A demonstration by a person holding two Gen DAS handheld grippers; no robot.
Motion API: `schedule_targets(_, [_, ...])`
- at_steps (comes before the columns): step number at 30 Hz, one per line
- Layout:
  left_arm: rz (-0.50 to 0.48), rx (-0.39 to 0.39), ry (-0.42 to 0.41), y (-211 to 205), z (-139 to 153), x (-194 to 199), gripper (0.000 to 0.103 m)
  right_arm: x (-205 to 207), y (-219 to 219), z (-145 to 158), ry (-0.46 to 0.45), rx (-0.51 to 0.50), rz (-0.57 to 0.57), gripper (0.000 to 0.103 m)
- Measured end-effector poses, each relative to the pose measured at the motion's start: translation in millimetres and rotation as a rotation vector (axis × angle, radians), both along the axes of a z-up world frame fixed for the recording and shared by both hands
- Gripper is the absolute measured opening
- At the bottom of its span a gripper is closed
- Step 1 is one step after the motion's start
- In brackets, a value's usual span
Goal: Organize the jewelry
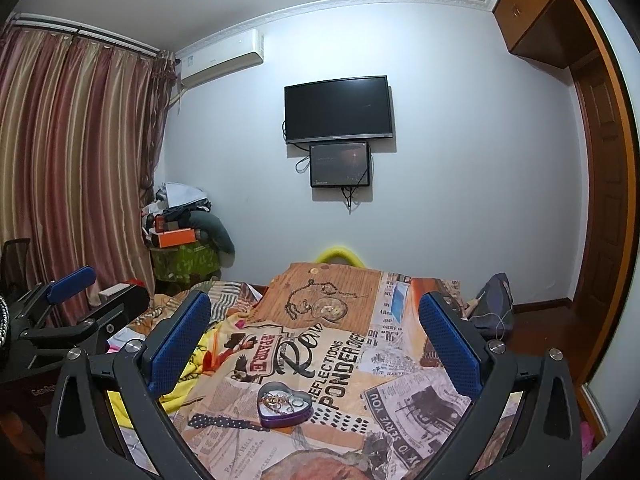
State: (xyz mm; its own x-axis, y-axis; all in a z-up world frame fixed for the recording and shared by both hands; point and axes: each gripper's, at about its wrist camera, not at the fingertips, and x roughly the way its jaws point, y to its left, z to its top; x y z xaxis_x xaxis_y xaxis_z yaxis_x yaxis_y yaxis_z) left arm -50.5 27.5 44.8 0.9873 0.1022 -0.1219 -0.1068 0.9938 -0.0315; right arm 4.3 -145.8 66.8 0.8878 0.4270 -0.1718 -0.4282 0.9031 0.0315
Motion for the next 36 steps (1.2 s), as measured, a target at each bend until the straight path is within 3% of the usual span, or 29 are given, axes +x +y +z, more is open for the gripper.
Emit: schedule_targets(36, [-0.003,0.000,0.047,-3,-12,16,0.102,5,-3,-4,0.069,-0.008,0.007,0.103])
